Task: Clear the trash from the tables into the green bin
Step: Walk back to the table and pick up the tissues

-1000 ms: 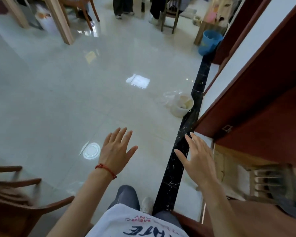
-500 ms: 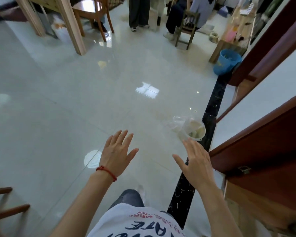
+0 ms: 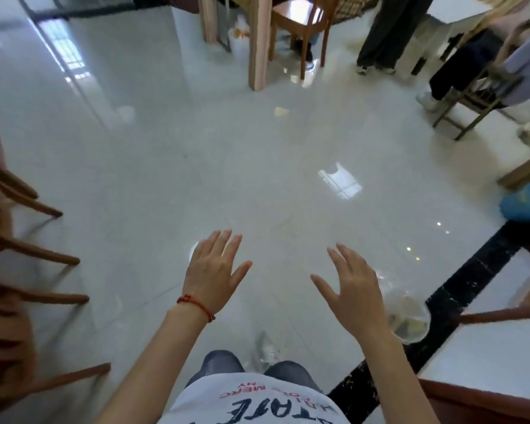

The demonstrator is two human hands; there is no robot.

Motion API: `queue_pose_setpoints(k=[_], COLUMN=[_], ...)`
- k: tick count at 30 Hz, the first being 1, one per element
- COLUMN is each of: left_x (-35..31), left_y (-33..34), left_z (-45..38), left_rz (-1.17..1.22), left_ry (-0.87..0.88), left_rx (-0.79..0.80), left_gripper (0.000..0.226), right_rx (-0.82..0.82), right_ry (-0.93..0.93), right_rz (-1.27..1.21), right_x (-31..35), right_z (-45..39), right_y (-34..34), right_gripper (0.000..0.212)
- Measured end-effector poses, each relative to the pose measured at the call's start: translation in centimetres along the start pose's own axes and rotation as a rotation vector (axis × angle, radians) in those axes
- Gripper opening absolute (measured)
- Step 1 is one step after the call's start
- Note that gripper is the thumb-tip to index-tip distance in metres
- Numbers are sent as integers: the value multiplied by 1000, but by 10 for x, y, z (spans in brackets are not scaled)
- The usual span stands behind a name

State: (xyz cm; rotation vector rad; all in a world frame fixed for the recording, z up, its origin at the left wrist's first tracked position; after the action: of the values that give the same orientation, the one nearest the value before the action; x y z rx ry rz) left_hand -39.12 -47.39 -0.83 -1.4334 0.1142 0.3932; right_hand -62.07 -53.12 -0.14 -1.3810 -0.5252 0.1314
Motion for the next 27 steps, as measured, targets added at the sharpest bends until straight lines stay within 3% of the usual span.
queue_pose_setpoints(k=[11,18,27], left_x=[76,127,266], left_y=[-18,-34,-87], left_z=[6,-1,-87], left_rz=[41,32,26], left_ry=[-524,-640,-626], left_rx=[-117,-149,-164], left_gripper=[72,74,75], right_rx=[139,176,159], right_ry=[-539,-659,-658], right_rz=[2,-1,7], right_x=[76,131,244], right_z=[-148,-198,-326], right_y=[5,30,59], right_gripper=[61,61,61])
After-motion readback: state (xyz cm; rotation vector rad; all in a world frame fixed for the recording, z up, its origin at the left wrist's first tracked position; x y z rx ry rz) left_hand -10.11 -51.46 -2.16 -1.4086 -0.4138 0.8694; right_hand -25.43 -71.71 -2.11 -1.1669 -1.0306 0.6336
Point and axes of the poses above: each hand's wrist, its own z-axis away from the middle knuckle, its own y-axis out of the palm, x = y × z, the point moved 4 cm from there along -z, towards the middle knuckle, and after that the axes turned 7 degrees about x, right-handed, at the moved point
